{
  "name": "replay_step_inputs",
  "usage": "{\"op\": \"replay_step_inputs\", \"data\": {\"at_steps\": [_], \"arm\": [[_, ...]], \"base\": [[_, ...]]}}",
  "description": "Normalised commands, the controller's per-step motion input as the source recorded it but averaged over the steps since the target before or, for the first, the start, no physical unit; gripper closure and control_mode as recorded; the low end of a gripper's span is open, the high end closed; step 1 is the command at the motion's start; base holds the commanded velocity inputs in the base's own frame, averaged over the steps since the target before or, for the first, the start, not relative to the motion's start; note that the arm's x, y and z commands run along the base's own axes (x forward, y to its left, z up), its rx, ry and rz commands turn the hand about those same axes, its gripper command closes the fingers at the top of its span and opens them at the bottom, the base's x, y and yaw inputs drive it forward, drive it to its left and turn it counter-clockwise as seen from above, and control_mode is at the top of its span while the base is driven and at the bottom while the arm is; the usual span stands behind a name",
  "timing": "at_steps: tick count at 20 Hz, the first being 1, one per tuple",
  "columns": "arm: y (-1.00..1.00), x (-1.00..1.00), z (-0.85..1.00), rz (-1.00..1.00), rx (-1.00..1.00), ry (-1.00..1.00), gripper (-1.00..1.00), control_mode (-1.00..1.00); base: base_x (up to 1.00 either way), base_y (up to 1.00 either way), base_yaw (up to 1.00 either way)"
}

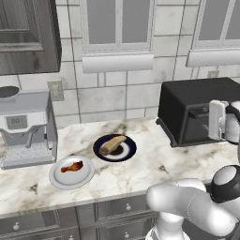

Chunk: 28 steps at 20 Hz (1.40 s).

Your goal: Open the toaster oven door. Place the baguette on the bottom rack in the toaster oven and place the chicken drumstick on the top rack.

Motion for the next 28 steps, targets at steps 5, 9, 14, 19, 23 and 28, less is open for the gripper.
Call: {"op": "replay_step_inputs", "data": {"at_steps": [5, 9, 14, 19, 23, 28], "arm": [[0.01, 0.42, -0.41, -0.18, 0.14, 0.00, -1.00, -1.00], [0.00, 0.14, -0.37, -0.02, 0.00, 0.00, 1.00, -1.00], [0.00, -0.27, -0.63, 0.02, -0.13, 0.15, 1.00, -1.00], [-0.09, -0.88, -0.96, 0.21, -0.30, 0.32, 1.00, -1.00], [-0.09, -0.83, -1.00, 0.19, -0.48, 0.55, 1.00, -1.00], [-0.02, -0.78, -1.00, 0.23, -0.47, 0.45, 1.00, -1.00]], "base": [[0.00, 0.00, 0.00], [0.00, 0.00, 0.00], [0.00, 0.00, 0.00], [0.00, 0.00, 0.00], [0.00, 0.00, 0.00], [0.00, 0.00, 0.00]]}}
